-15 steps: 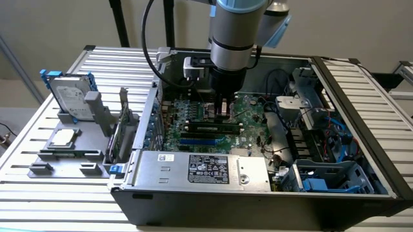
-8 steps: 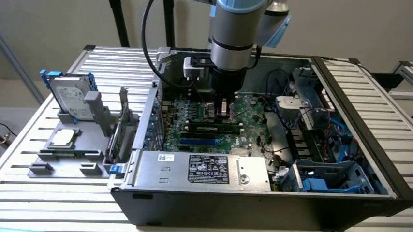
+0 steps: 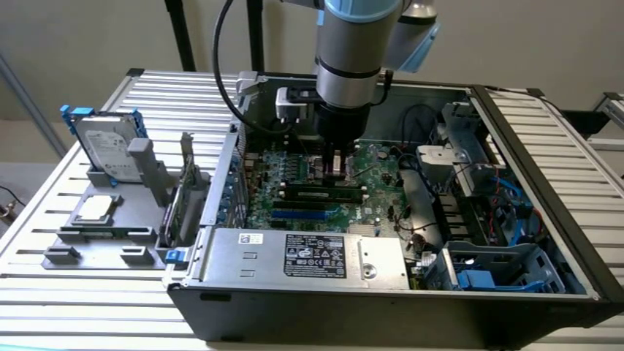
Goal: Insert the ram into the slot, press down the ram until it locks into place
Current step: 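Press down the ram until it locks into place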
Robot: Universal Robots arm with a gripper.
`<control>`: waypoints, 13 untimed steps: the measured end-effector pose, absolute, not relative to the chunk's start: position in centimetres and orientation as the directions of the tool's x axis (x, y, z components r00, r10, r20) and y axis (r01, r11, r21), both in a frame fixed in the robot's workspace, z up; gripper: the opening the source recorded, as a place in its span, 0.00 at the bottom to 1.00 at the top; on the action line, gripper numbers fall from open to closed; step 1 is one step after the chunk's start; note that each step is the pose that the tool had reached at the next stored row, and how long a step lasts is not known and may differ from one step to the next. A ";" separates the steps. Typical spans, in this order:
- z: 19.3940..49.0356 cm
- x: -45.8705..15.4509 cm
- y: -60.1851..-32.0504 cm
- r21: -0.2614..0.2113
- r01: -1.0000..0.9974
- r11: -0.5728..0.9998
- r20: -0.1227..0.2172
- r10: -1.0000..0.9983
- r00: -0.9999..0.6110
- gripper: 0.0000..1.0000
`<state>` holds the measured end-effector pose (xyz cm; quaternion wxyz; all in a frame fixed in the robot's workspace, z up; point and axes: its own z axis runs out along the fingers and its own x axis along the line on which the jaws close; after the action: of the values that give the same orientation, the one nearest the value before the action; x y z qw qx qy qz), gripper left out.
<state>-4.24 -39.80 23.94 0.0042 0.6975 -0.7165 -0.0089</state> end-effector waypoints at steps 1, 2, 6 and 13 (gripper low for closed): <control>23.9 -4.3 -39.8 0.019 -0.999 0.027 -0.006 -1.000 -0.027 0.10; 23.8 -4.3 -39.8 0.019 -0.999 0.027 -0.007 -1.000 -0.027 0.10; 23.6 -4.3 -39.8 0.019 -0.999 0.027 -0.006 -1.000 -0.027 0.10; 23.2 -4.3 -39.7 0.019 -0.999 0.027 -0.006 -1.000 -0.027 0.10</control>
<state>-4.30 -39.74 23.16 0.0042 0.6976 -0.7165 -0.0089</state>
